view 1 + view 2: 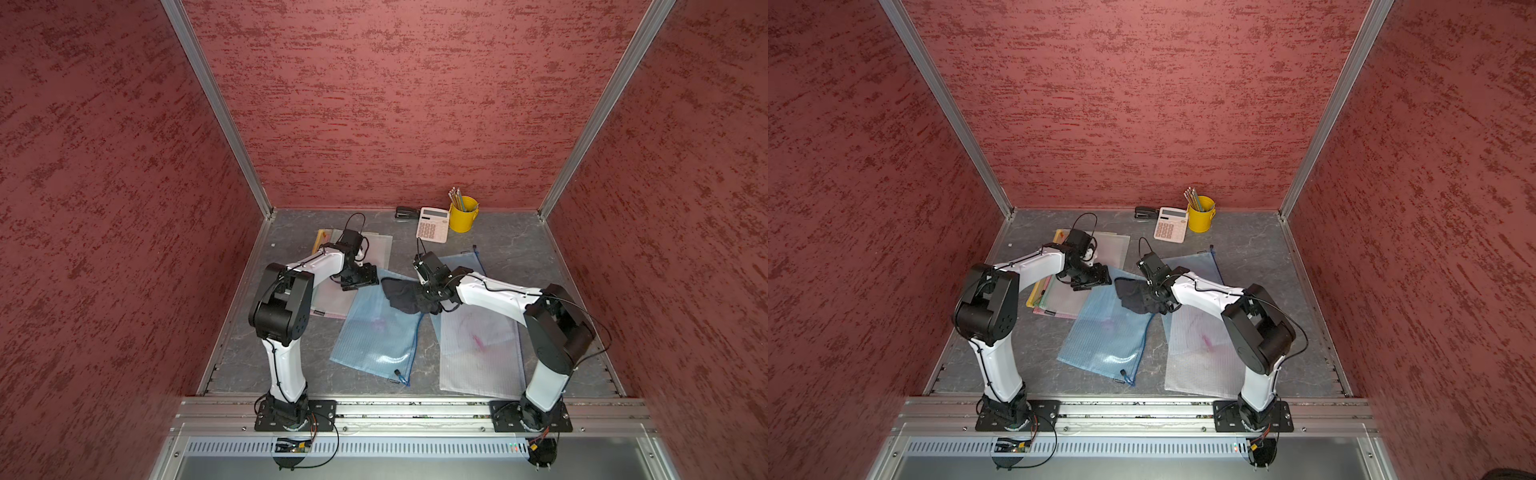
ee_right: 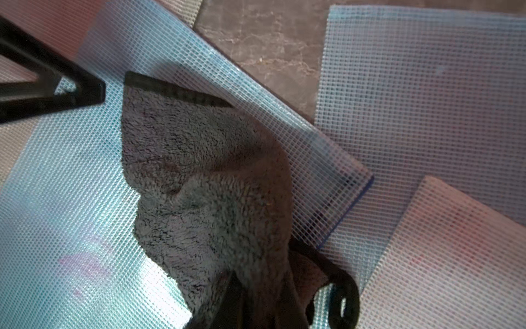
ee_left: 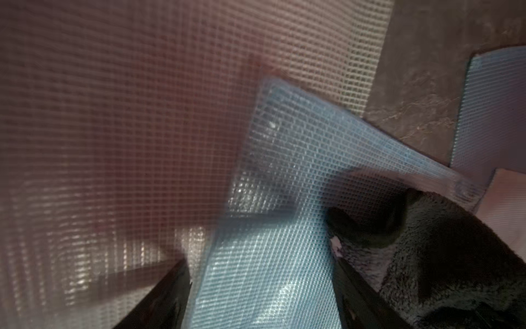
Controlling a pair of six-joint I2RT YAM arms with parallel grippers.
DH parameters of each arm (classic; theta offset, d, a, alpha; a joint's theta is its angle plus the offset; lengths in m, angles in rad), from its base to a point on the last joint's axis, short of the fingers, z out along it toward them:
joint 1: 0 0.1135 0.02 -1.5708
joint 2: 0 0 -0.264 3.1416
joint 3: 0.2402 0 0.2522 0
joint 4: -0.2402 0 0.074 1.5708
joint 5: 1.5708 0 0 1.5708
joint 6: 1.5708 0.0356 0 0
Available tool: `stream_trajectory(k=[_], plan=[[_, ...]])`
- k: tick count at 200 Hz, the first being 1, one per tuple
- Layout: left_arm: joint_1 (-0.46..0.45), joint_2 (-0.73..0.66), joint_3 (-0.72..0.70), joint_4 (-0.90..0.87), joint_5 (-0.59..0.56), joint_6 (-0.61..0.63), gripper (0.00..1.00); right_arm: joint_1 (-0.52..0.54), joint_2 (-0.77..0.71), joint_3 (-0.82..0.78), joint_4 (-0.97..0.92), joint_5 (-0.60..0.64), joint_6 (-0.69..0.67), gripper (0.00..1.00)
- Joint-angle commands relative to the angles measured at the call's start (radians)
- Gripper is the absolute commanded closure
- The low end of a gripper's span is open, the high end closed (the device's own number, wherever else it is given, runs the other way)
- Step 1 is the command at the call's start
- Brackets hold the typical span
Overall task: Wipe the document bag
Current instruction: Adjust the document bag at the center of the board.
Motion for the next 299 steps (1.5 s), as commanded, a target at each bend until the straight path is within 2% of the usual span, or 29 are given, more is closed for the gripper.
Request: stream_trajectory(k=[1, 54, 93, 115, 139, 159, 208, 248, 278, 299], plan=[[0.005, 0.027, -0.019, 0.059, -0.003, 0.051, 0.21, -0.003, 0.031, 0.030, -0.013, -0.027, -0.019, 1.00], [-0.007, 0.042, -0.053, 0.078, 0.167, 0.038, 0.30, -0.006, 0.088, 0.057, -0.006, -0.053, 0.006, 1.00], [0.022, -0.017, -0.155, 0.164, 0.263, -0.024, 0.46, -0.017, 0.095, 0.062, 0.047, -0.127, 0.058, 1.00], [0.034, -0.046, -0.166, 0.200, 0.297, -0.054, 0.63, -0.020, 0.101, 0.062, 0.046, -0.128, 0.057, 1.00], [0.035, -0.054, -0.157, 0.201, 0.314, -0.070, 0.88, -0.025, 0.096, 0.056, 0.042, -0.119, 0.058, 1.00], [0.034, -0.061, -0.169, 0.214, 0.327, -0.084, 1.00, -0.041, 0.075, 0.053, 0.041, -0.105, 0.059, 1.00], [0.034, -0.152, -0.213, 0.247, 0.344, -0.172, 1.00, -0.105, -0.027, 0.098, -0.054, 0.007, -0.019, 1.00], [0.035, -0.313, -0.324, 0.315, 0.361, -0.330, 1.00, -0.111, -0.088, 0.272, -0.227, 0.148, -0.132, 1.00], [-0.018, -0.362, -0.394, 0.354, 0.339, -0.422, 1.00, -0.015, -0.132, 0.315, -0.244, 0.096, -0.170, 1.00], [-0.067, -0.346, -0.430, 0.416, 0.323, -0.469, 1.00, 0.089, -0.142, 0.235, -0.188, 0.030, -0.122, 1.00]])
